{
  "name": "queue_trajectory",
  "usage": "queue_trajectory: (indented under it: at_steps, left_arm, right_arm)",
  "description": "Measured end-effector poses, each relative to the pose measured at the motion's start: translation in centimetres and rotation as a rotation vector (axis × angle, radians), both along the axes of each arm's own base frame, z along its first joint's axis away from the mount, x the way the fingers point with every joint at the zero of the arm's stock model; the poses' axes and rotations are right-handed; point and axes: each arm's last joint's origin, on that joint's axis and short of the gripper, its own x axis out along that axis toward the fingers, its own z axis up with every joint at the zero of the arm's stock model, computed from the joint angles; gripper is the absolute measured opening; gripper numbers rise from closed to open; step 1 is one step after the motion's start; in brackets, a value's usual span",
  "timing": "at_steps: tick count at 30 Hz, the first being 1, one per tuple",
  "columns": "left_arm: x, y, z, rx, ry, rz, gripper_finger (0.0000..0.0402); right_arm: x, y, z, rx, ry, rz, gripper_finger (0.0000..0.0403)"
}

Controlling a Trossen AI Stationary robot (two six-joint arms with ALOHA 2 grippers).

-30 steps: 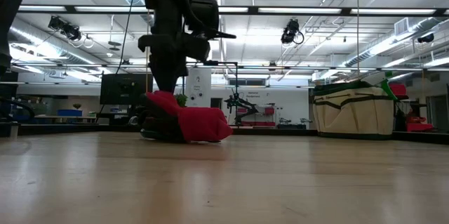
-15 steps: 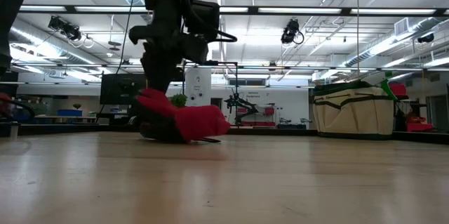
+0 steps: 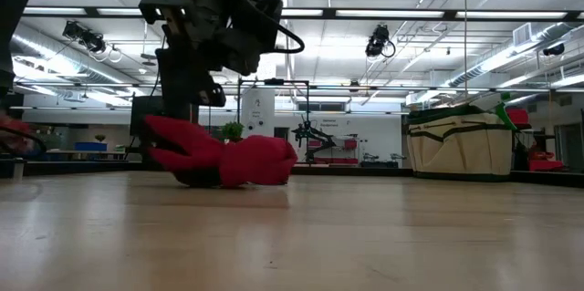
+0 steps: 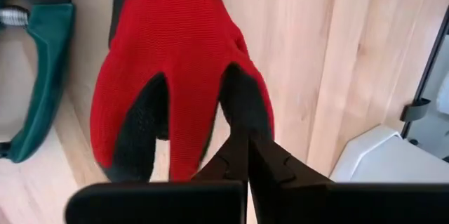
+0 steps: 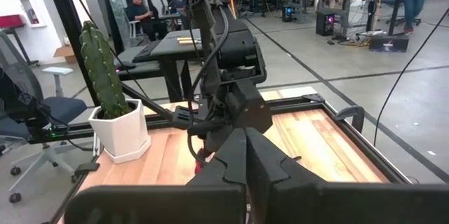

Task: Pick & Place Garden tools in Gardening bag
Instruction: Put the green shear scissors into the gardening bag

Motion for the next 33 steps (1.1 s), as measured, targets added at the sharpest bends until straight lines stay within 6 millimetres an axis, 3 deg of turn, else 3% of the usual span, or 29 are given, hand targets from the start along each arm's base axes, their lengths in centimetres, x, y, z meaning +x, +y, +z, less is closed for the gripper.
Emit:
queue_trajectory:
  at_steps: [11, 22, 33]
  left_arm:
    - [-0.2, 0.6, 0.6, -0.002, -0.034, 0.024, 0.0002]
    - [0.2, 3.8, 3.0, 0.164, -0.144, 0.056, 0.0002]
    - [0.0, 6.1, 3.2, 0.228, -0.178, 0.088, 0.0002]
  right_arm:
    - [0.0, 0.0, 0.0, 0.000, 0.000, 0.000, 0.0000]
    - [0.0, -0.1, 0.0, -0.003, -0.003, -0.032, 0.0000]
    - [0.0, -0.1, 0.0, -0.002, -0.001, -0.033, 0.0000]
